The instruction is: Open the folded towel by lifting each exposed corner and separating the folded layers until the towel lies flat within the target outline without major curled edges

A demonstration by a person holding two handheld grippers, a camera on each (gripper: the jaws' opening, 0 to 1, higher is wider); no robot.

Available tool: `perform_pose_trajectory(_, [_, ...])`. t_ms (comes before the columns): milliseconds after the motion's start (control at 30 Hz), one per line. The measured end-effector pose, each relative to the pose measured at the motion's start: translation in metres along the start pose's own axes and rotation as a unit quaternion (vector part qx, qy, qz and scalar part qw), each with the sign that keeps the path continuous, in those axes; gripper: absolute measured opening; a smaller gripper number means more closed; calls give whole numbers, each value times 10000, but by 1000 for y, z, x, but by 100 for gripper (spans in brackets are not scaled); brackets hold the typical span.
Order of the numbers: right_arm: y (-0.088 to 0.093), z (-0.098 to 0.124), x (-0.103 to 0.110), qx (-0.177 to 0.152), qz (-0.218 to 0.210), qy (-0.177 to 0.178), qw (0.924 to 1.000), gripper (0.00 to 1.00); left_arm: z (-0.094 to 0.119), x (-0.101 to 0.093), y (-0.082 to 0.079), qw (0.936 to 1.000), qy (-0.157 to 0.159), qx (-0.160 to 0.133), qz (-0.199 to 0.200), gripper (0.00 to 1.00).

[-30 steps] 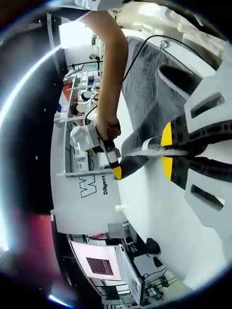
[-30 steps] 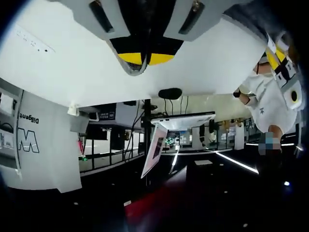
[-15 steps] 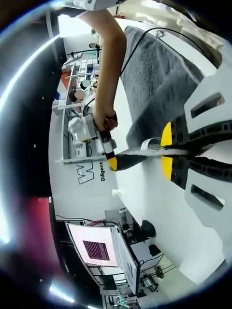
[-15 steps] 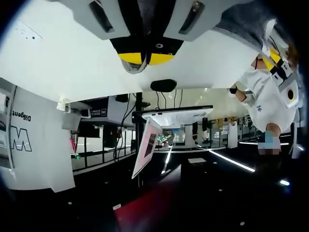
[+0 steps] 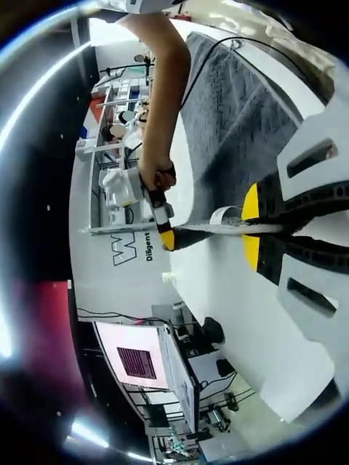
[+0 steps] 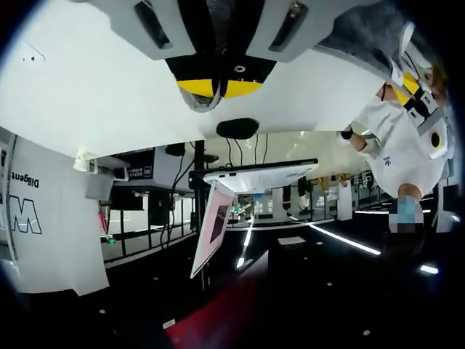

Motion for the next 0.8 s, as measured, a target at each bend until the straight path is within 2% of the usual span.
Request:
perform_pose_trajectory(333, [-1, -12, 2, -41, -81, -68, 9999, 0, 5, 9, 2, 9999, -129, 21, 35, 2])
perform_pose_trajectory(800, [8, -24, 1, 35, -278, -157, 9995, 0, 8, 18, 15, 9992, -196, 88, 343, 2])
Point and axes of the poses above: the point that each gripper's makers call its tool centre point, and the gripper's own axes: z roughly backward along the fingers, x roughly to its left, y roughly out of its underside, the point moved 9 cm from there along z, roughly backward along the fingers, and after that the axes turned 3 degrees about -z, right-handed, at the moved point
